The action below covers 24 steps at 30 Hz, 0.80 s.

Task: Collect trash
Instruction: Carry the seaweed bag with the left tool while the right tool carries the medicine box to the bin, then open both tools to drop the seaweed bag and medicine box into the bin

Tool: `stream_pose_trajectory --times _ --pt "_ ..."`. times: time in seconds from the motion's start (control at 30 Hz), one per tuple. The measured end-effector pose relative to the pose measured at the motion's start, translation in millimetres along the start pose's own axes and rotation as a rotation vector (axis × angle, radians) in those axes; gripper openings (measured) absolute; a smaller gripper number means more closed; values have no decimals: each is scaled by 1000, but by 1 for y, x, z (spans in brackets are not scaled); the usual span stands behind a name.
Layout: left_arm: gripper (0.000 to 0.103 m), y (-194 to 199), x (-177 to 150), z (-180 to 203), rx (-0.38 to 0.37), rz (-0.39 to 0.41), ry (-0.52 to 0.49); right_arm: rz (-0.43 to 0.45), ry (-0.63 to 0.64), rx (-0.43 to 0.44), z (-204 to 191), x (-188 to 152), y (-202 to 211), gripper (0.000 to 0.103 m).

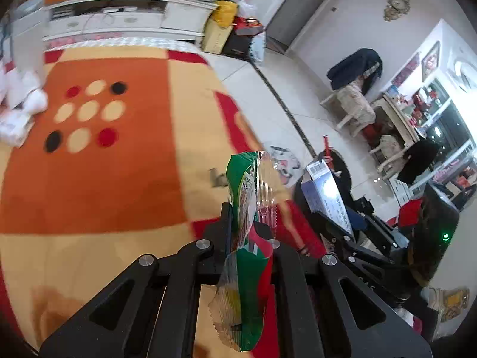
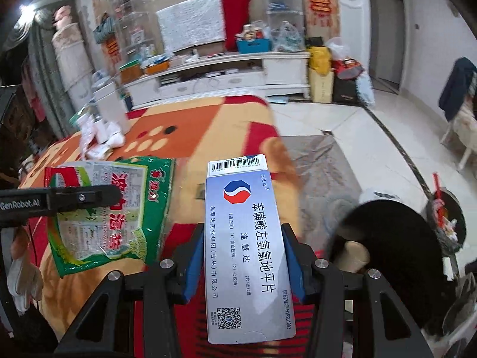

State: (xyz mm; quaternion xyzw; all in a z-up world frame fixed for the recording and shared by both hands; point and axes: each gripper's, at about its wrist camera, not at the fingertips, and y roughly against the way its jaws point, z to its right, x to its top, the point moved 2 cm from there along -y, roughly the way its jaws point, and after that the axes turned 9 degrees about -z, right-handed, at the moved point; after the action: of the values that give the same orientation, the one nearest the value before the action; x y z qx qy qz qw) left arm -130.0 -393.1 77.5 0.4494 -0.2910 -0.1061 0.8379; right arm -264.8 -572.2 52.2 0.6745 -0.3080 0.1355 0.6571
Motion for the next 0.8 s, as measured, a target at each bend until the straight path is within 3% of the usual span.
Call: stream_pose_trajectory --times 0.43,0.8 --pt "4 -38 31 71 -79 2 -76 -24 -133 -130 93 -20 13 47" --pt "4 -72 41 103 -104 -26 -97 -41 -211 -152 134 -26 6 47"
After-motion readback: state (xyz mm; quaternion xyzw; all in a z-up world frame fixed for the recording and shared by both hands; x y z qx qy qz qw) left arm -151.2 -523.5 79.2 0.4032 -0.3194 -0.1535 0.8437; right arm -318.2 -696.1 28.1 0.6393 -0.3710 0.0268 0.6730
